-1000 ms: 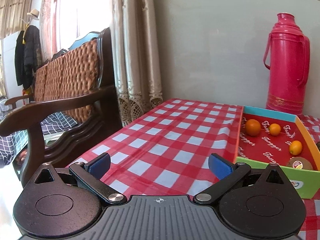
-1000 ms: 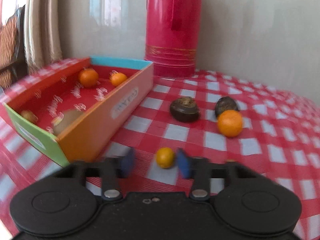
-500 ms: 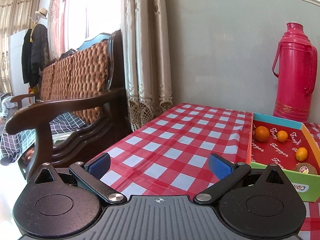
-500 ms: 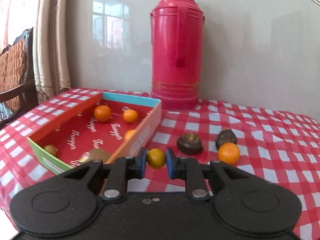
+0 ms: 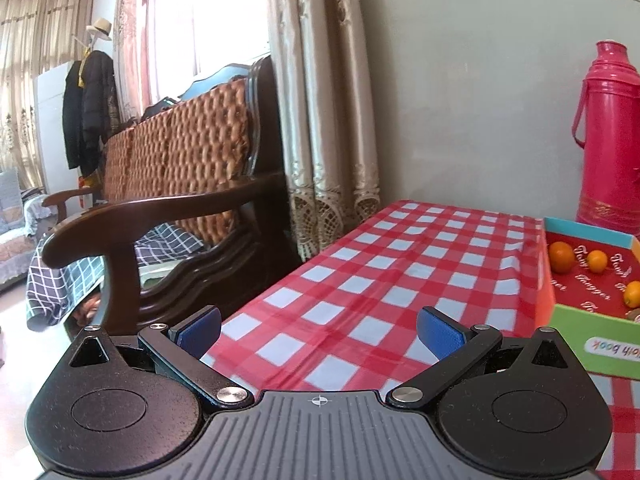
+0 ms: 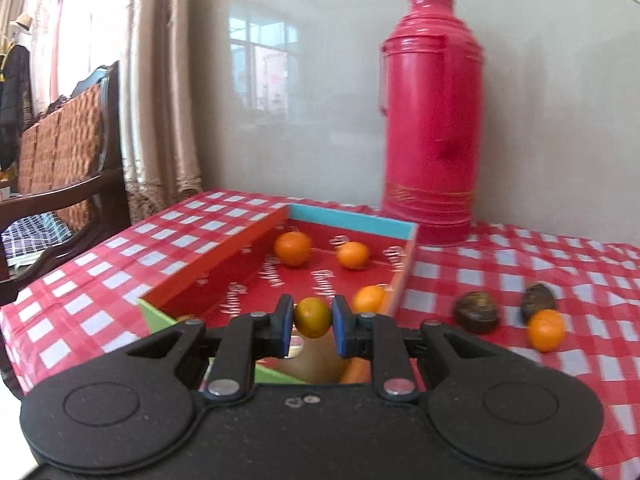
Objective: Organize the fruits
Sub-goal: 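Grasp the small kumquat with the right tool and release it into the box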
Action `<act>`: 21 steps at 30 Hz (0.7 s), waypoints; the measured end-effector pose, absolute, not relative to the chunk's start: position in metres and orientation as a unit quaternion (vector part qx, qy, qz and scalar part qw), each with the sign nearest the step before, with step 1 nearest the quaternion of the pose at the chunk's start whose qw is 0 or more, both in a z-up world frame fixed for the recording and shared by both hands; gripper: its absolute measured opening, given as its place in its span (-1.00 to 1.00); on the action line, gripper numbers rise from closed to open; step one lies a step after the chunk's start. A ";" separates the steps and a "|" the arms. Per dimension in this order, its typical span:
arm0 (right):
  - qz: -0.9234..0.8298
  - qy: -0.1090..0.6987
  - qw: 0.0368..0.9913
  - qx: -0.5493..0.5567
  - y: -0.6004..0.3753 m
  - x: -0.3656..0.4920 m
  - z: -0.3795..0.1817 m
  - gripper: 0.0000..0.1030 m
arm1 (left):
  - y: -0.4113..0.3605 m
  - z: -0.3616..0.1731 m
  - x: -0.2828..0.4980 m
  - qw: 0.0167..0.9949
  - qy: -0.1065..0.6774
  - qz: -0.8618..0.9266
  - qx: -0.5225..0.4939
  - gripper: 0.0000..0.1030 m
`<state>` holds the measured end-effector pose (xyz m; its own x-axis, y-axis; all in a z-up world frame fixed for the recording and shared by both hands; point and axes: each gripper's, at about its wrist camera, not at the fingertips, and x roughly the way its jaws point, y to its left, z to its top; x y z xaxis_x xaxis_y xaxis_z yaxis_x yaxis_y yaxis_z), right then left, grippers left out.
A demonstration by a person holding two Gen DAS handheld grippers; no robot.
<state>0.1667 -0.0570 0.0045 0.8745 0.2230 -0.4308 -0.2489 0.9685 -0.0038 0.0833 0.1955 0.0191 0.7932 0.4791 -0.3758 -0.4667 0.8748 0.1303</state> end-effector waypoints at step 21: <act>0.108 0.167 0.980 -0.011 -0.040 0.165 0.001 0.89 | 0.208 0.013 0.079 0.943 0.212 0.257 0.018 1.00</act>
<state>0.1653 -0.0397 0.0009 0.9211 0.2077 -0.3294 -0.2153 0.9765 0.0137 0.0785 0.2084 0.0131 0.7780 0.4929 -0.3897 -0.4773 0.8669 0.1436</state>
